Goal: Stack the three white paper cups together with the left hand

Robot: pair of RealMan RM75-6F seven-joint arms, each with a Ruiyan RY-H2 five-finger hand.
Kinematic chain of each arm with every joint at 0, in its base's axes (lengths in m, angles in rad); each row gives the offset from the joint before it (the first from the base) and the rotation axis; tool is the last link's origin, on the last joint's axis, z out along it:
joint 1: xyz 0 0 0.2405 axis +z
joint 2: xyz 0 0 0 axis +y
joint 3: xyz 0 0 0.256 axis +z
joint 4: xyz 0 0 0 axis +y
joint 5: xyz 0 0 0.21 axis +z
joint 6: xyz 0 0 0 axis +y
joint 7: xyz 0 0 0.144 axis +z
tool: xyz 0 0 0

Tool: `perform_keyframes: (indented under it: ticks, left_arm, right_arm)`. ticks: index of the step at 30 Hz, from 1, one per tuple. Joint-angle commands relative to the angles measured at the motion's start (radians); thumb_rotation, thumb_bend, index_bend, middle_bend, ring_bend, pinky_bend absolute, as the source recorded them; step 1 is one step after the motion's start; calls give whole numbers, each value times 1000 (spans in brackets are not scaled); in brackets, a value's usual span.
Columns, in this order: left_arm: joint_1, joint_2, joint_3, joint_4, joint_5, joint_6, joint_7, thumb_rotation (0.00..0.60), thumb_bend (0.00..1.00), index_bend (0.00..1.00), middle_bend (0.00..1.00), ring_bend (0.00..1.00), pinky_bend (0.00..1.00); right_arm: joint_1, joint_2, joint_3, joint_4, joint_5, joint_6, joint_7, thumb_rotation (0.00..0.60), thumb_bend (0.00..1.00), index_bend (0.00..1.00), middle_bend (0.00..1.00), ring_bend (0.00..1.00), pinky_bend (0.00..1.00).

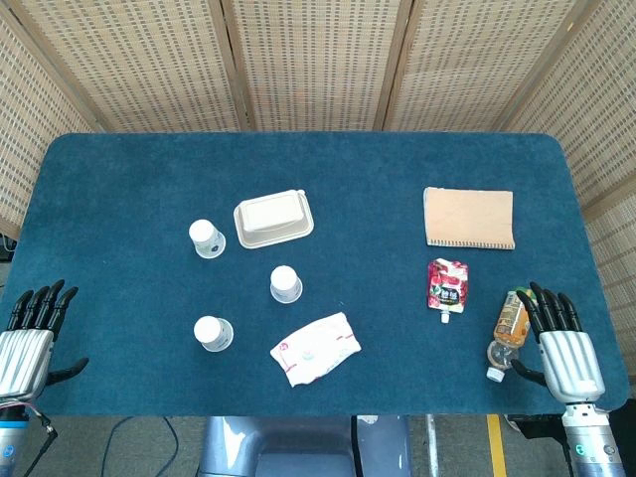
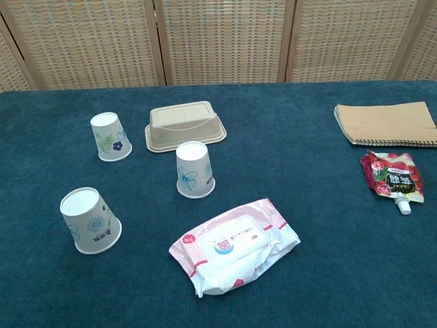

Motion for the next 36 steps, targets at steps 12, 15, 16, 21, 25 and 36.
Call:
perform_keyframes:
  ticks: [12,15,16,21,25,36]
  left_arm:
    - [-7,1,-3,2,-6,-13,-9,600,0,8,0,0,0]
    - [-14,0,-8,3,-10,-22,-13,600,0,8,0,0,0]
    - [-14,-1,-8,4,-12,-23,-13,600,0,8,0,0,0]
    - [-17,-2,-3,6,-11,-32,-14,600,0,14,0,0,0]
    - [-20,-3,2,6,-5,-38,-16,600,0,25,0,0,0]
    - [-20,-3,4,9,8,-29,-35,600,0,105,0,0,0]
  right_arm:
    - [2,-3,-1,-2,-3,-2,-4,600,0,78,0,0,0]
    - [4,-7,-1,1,2,-8,-9,600,0,79,0,0,0]
    - [5,-7,0,1,5,-11,-9,600,0,79,0,0,0]
    - [5,-7,1,3,9,-12,-9,600,0,80,0,0,0]
    - [6,-8,2,3,10,-14,-8,600,0,81,0,0,0]
    - [6,-6,-2,0,5,-13,-8,600,0,84,0,0,0]
